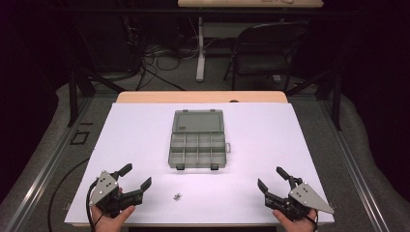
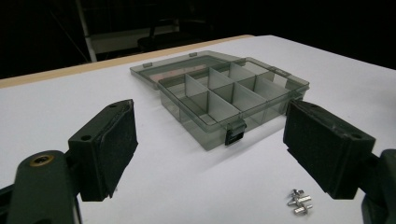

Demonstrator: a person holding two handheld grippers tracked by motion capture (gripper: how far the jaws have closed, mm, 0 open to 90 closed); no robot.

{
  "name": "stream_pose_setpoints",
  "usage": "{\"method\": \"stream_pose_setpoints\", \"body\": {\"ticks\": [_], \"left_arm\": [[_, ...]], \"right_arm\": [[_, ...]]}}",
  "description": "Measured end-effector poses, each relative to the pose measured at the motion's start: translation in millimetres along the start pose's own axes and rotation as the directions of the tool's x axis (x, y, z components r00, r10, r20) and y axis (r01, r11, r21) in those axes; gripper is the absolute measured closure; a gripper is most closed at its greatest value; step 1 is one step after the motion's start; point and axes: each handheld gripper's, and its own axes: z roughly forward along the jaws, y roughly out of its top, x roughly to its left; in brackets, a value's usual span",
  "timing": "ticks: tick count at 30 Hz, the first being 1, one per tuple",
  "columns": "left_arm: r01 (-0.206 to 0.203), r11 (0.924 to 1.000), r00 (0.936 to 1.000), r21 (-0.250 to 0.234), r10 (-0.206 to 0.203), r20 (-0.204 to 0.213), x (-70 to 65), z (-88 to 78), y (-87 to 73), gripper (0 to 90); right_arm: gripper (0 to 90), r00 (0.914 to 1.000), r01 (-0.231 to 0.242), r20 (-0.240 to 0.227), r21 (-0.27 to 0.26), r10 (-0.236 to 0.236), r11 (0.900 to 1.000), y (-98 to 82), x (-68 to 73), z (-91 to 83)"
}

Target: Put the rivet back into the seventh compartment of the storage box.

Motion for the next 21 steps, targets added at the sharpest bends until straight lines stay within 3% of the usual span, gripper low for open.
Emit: {"method": "stream_pose_setpoints", "body": {"ticks": [14, 19, 21], "left_arm": [[0.016, 0.9963, 0.9984, 0.084, -0.02, 0.052, -13.1, 11.3, -2.5, 21.9], [0.014, 0.9914, 0.9976, 0.13, -0.022, 0.065, -17.2, 13.3, -3.0, 27.0], [0.022, 0.9839, 0.9967, 0.177, -0.036, 0.074, -20.1, 16.3, -3.6, 27.5]], "right_arm": [[25.0, 1.0, 0.009, 0.001, 0.003, -0.009, 1.0, -0.6, -0.4, 2.1], [25.3, 0.9997, 0.022, -0.012, 0.014, -0.022, 1.0, 0.2, 3.2, 2.6], [25.4, 0.9994, 0.029, -0.016, 0.011, -0.029, 1.0, 0.3, 4.6, 2.8]]}}
